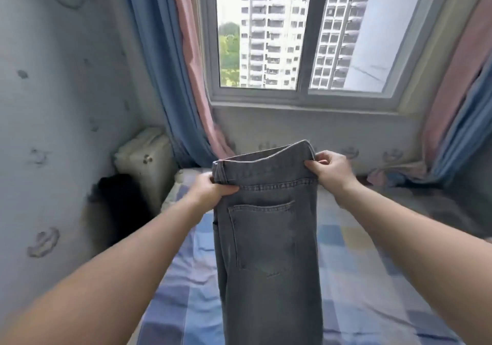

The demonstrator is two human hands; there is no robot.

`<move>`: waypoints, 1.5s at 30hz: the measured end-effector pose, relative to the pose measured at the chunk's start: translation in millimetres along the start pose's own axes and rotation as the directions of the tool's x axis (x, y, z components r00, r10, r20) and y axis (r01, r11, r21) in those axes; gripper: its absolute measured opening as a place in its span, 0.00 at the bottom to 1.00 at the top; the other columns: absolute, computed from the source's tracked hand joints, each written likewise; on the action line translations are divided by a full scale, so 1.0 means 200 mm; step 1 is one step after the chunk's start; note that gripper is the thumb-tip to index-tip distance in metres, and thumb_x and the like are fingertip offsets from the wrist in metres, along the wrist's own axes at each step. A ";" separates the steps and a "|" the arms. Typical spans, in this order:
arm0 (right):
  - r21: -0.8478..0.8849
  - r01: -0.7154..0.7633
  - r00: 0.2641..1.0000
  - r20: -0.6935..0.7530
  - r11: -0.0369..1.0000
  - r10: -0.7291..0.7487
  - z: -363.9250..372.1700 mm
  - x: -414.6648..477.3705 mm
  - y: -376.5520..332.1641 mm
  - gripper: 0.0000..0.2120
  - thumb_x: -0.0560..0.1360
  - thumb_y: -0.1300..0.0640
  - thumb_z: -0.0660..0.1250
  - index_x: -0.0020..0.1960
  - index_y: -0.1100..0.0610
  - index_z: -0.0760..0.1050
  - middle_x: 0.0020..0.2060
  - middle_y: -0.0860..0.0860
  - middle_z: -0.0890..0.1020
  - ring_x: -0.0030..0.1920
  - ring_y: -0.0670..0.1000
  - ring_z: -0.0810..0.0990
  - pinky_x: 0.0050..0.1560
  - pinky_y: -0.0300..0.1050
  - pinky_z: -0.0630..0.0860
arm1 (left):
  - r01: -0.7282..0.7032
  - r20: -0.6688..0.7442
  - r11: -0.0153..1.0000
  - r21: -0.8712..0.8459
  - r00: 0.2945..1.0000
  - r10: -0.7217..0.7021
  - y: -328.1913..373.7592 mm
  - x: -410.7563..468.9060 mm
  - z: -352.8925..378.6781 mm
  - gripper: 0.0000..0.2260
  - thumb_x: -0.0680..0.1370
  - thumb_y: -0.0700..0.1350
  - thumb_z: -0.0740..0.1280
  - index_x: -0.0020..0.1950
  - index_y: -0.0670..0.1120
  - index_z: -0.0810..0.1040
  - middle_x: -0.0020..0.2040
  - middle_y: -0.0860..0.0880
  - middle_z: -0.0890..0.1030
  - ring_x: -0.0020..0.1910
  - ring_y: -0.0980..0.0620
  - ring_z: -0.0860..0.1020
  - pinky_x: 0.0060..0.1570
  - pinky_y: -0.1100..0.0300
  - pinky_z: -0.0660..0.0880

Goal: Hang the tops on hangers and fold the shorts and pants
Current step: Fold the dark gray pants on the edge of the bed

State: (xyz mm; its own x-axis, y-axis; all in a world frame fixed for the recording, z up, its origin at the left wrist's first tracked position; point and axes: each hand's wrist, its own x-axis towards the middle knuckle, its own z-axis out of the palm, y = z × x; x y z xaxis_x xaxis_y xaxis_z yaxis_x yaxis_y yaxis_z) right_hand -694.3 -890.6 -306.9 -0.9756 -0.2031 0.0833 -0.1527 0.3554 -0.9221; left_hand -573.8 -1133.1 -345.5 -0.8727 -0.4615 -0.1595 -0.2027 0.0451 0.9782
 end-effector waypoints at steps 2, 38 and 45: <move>-0.042 -0.098 0.995 0.018 0.994 0.099 0.24 0.14 0.33 0.09 0.76 0.60 0.72 0.40 0.52 0.76 0.39 0.51 0.82 0.41 0.52 0.79 0.42 0.45 0.75 | 0.090 -0.018 0.996 0.019 0.996 -0.090 -0.36 0.23 0.04 0.09 0.72 0.32 0.75 0.45 0.46 0.83 0.45 0.47 0.85 0.50 0.43 0.82 0.54 0.48 0.80; -0.673 -0.113 0.673 0.489 0.731 0.555 1.40 -0.27 2.48 0.33 0.83 0.47 0.61 0.82 0.45 0.49 0.82 0.47 0.51 0.81 0.52 0.49 0.78 0.59 0.52 | 0.160 0.130 0.662 0.732 0.921 -0.367 -2.66 0.14 0.48 0.33 0.80 0.61 0.61 0.82 0.58 0.50 0.83 0.51 0.44 0.81 0.49 0.43 0.78 0.50 0.48; -0.578 -0.378 0.639 0.402 0.723 0.656 1.11 -0.72 2.55 0.32 0.82 0.50 0.63 0.82 0.51 0.53 0.81 0.49 0.57 0.80 0.50 0.54 0.79 0.54 0.54 | 0.173 0.155 0.547 0.819 0.852 -0.501 -2.70 -0.40 0.53 0.32 0.81 0.59 0.61 0.82 0.56 0.52 0.83 0.50 0.44 0.81 0.47 0.44 0.77 0.49 0.52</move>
State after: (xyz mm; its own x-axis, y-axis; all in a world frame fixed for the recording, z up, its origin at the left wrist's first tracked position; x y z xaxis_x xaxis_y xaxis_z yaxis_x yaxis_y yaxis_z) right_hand -596.0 -881.8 -872.9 -0.6600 -0.2633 -0.7036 0.1676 0.8613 -0.4796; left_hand -441.4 -1026.9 -875.2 -0.7106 -0.2782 -0.6462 -0.6253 0.6707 0.3989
